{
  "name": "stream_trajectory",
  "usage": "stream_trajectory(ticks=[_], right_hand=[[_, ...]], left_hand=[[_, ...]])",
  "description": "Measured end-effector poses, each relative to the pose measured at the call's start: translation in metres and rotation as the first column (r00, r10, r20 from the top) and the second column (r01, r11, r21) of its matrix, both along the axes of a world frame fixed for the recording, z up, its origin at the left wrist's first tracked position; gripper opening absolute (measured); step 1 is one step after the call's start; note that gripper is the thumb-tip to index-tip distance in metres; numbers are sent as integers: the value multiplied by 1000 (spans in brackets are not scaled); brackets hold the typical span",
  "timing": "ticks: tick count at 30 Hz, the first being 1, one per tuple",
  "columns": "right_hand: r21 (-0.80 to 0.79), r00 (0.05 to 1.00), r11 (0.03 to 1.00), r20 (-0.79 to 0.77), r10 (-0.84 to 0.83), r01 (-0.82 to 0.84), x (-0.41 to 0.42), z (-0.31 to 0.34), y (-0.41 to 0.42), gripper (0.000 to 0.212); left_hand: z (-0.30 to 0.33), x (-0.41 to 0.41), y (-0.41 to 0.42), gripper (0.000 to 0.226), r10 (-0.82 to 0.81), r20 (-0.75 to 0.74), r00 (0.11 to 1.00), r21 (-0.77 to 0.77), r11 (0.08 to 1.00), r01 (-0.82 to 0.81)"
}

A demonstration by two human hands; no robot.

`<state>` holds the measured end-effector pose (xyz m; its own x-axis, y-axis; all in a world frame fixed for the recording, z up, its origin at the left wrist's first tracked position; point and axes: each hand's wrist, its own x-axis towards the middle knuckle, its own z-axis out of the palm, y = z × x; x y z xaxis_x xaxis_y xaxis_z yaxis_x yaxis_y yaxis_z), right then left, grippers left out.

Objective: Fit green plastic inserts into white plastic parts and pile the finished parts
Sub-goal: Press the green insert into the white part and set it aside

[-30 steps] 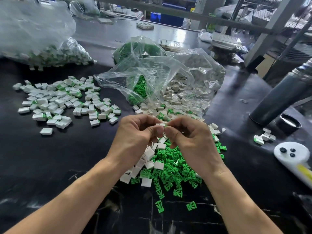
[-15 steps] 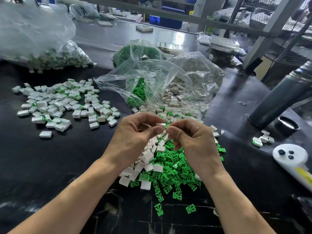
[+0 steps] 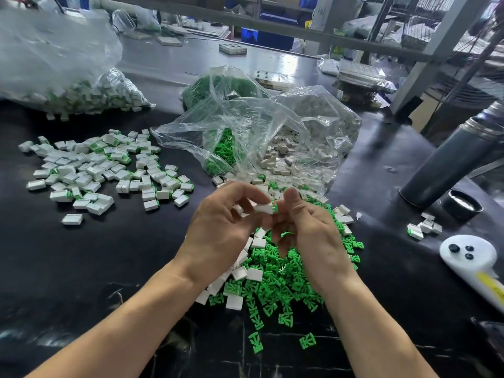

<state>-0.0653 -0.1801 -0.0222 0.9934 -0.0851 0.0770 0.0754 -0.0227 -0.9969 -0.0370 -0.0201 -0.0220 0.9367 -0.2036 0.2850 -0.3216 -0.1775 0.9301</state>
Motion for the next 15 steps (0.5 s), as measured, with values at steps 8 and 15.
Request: stream_trajectory(ticks=[8, 15], right_hand=[[21, 998, 998, 28, -53, 53, -2, 1, 17, 65], [16, 999, 999, -7, -39, 39, -1, -4, 17, 64]], left_hand=[[3, -8, -13, 16, -134, -66, 989, -24, 991, 132], [4, -9, -10, 10, -131, -88, 987, -60, 990, 126]])
